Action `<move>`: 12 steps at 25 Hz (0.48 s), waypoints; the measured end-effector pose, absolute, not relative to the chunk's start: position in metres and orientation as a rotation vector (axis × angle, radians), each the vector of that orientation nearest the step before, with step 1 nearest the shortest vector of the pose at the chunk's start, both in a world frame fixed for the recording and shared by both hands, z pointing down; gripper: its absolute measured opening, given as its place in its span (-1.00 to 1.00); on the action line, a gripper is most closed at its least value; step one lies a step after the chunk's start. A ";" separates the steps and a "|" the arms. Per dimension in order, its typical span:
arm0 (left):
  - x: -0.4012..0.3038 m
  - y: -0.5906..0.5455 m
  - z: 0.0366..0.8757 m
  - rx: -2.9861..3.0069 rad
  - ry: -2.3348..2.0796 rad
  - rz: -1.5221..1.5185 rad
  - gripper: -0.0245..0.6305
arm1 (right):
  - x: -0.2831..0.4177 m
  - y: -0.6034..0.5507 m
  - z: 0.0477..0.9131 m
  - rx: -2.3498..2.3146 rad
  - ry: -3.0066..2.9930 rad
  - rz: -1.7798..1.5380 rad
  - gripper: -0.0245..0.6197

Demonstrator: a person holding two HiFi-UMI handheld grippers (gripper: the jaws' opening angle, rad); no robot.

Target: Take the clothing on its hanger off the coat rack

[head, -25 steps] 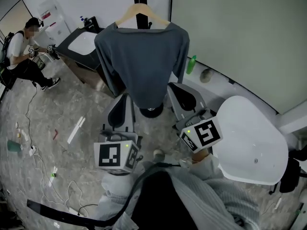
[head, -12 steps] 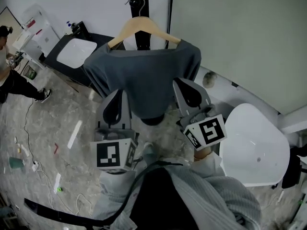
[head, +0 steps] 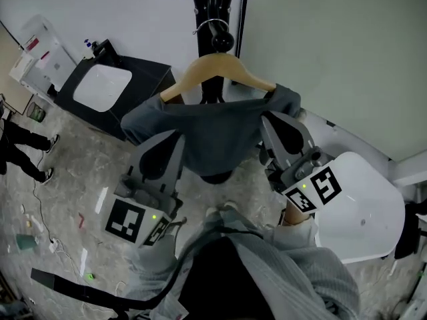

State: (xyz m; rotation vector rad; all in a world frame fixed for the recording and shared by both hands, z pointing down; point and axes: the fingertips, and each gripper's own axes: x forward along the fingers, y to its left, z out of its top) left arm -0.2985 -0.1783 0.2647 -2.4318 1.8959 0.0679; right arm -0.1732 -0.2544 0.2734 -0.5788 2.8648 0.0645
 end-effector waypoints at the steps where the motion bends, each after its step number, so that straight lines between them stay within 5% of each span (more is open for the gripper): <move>1: -0.298 -0.182 0.264 -2.439 1.869 0.057 -0.91 | -0.173 -0.258 0.272 -0.577 2.867 0.076 -0.91; 9: -0.327 -0.195 0.222 -2.300 1.897 0.130 -0.90 | -0.169 -0.280 0.251 -0.402 2.992 0.162 -0.82; 12: -0.326 -0.200 0.217 -2.337 1.804 -0.006 -0.58 | -0.168 -0.288 0.241 -0.317 3.046 0.189 -0.71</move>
